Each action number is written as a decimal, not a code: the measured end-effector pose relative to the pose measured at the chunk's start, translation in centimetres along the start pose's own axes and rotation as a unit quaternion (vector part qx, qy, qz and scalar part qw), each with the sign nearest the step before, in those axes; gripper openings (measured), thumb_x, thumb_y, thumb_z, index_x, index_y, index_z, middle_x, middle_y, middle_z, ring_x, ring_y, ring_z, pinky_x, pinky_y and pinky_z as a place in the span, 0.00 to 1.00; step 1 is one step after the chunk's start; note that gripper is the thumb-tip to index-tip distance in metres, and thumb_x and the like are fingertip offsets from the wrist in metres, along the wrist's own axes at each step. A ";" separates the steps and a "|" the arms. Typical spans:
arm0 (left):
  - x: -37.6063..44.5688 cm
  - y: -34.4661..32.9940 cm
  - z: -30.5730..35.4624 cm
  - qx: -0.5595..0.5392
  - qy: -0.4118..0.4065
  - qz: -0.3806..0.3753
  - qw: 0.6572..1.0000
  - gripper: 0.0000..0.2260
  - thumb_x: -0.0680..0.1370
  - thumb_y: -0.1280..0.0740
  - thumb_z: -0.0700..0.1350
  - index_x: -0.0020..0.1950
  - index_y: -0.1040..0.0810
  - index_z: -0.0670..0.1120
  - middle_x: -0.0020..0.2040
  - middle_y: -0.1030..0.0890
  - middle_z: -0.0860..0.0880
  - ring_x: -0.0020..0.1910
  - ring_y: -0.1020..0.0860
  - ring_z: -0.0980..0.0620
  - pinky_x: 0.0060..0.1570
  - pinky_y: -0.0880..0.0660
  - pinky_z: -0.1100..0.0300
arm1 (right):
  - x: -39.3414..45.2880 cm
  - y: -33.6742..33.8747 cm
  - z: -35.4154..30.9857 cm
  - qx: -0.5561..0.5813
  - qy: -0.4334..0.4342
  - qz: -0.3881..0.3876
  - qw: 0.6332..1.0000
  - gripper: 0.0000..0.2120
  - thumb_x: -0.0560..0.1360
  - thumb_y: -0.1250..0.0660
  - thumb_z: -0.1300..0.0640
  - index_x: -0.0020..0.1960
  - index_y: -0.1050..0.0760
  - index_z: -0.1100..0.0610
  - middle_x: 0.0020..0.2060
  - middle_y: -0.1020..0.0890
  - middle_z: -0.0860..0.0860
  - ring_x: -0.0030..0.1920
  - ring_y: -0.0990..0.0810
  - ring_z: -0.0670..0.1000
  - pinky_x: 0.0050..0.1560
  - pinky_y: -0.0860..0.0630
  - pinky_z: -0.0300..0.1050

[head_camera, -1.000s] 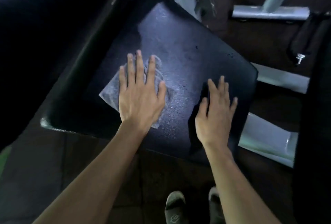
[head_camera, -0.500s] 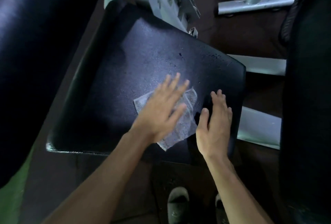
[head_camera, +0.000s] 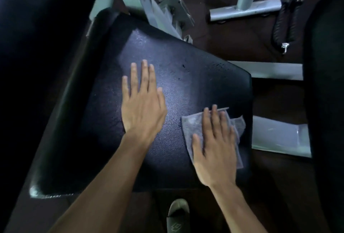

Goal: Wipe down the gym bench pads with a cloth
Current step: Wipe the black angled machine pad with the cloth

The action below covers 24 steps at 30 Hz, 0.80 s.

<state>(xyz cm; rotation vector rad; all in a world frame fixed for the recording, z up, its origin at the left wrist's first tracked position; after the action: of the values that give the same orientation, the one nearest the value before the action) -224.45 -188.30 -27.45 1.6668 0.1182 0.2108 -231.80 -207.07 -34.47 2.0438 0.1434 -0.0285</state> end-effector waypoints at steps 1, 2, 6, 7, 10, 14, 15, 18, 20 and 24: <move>0.3 -0.3 0.7 -0.003 -0.008 -0.003 1.000 0.28 0.86 0.56 0.51 0.84 0.56 0.44 0.85 0.56 0.46 0.83 0.59 0.45 0.82 0.56 0.44 | 0.7 0.1 1.0 -0.004 -0.026 0.007 1.000 0.32 0.82 0.56 0.42 0.83 0.50 0.53 0.83 0.51 0.50 0.83 0.54 0.52 0.81 0.50 0.58; 0.4 -0.5 0.9 -0.003 -0.010 -0.005 1.000 0.28 0.86 0.56 0.51 0.84 0.56 0.43 0.85 0.56 0.46 0.83 0.59 0.45 0.82 0.56 0.44 | 1.8 0.2 1.9 -0.005 -0.057 0.015 0.998 0.33 0.81 0.56 0.42 0.83 0.50 0.53 0.83 0.50 0.51 0.83 0.53 0.52 0.81 0.50 0.58; 0.1 -0.5 0.7 0.013 -0.007 -0.004 1.000 0.28 0.85 0.59 0.52 0.84 0.56 0.42 0.85 0.56 0.44 0.83 0.58 0.44 0.81 0.54 0.43 | 8.0 1.0 4.8 0.022 -0.186 0.030 0.982 0.35 0.79 0.60 0.41 0.84 0.56 0.52 0.83 0.54 0.50 0.83 0.57 0.52 0.81 0.57 0.58; 0.1 -0.5 0.9 0.014 -0.011 -0.002 1.000 0.28 0.85 0.59 0.52 0.84 0.57 0.42 0.85 0.56 0.44 0.83 0.57 0.44 0.81 0.54 0.42 | 9.6 1.2 5.0 0.030 -0.203 0.030 0.978 0.35 0.79 0.61 0.41 0.84 0.57 0.52 0.83 0.55 0.50 0.82 0.58 0.52 0.81 0.58 0.59; 0.1 -0.6 1.2 0.016 -0.015 0.007 1.000 0.28 0.85 0.59 0.51 0.84 0.56 0.41 0.85 0.55 0.43 0.84 0.57 0.43 0.81 0.53 0.42 | 14.5 1.6 3.2 0.043 -0.211 0.043 0.976 0.33 0.81 0.57 0.42 0.84 0.53 0.53 0.83 0.51 0.52 0.83 0.55 0.55 0.81 0.56 0.60; 0.4 -0.7 1.1 0.019 -0.008 0.018 1.000 0.28 0.85 0.57 0.50 0.84 0.54 0.40 0.85 0.54 0.42 0.84 0.55 0.43 0.81 0.53 0.42 | 19.5 1.6 -2.1 0.031 -0.109 0.040 0.993 0.31 0.82 0.54 0.42 0.83 0.50 0.51 0.83 0.48 0.51 0.82 0.54 0.55 0.81 0.58 0.59; 0.4 -0.8 1.1 0.020 -0.009 0.018 1.000 0.28 0.85 0.57 0.50 0.84 0.54 0.40 0.84 0.54 0.42 0.84 0.55 0.43 0.81 0.53 0.42 | 19.6 1.6 -3.0 0.028 -0.074 0.034 0.996 0.32 0.82 0.55 0.41 0.83 0.51 0.50 0.83 0.49 0.50 0.83 0.55 0.54 0.81 0.58 0.58; 0.5 -0.8 1.1 0.021 -0.010 0.010 1.000 0.29 0.85 0.57 0.51 0.84 0.54 0.40 0.84 0.54 0.42 0.84 0.55 0.43 0.81 0.52 0.42 | 16.4 1.3 -4.2 0.020 0.051 0.014 0.998 0.32 0.82 0.57 0.40 0.84 0.53 0.49 0.83 0.52 0.48 0.83 0.58 0.52 0.81 0.59 0.57; 0.4 -0.8 1.2 0.017 -0.013 0.008 1.000 0.29 0.85 0.57 0.51 0.84 0.54 0.40 0.84 0.54 0.42 0.84 0.56 0.43 0.81 0.53 0.42 | 12.6 1.3 -3.8 0.021 0.099 -0.005 0.995 0.31 0.83 0.58 0.39 0.84 0.55 0.47 0.83 0.55 0.46 0.82 0.62 0.49 0.81 0.59 0.56; 0.5 -0.6 1.0 0.006 -0.012 0.006 1.000 0.29 0.85 0.57 0.52 0.84 0.53 0.41 0.84 0.53 0.43 0.84 0.55 0.44 0.81 0.52 0.42 | 8.2 1.2 -0.5 -0.034 0.067 -0.052 0.996 0.32 0.82 0.62 0.35 0.82 0.63 0.44 0.81 0.64 0.44 0.80 0.70 0.47 0.78 0.71 0.58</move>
<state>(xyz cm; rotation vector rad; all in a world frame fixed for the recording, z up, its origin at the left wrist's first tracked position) -223.73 -189.08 -28.07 1.6821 0.0904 0.1993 -223.51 -206.48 -33.83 1.9680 0.3308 0.0484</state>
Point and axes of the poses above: each hand's wrist, its own x-axis towards the middle knuckle, its own y-axis out of the back of the hand, z = x × y, the point moved 4 cm from there along x, towards the middle knuckle
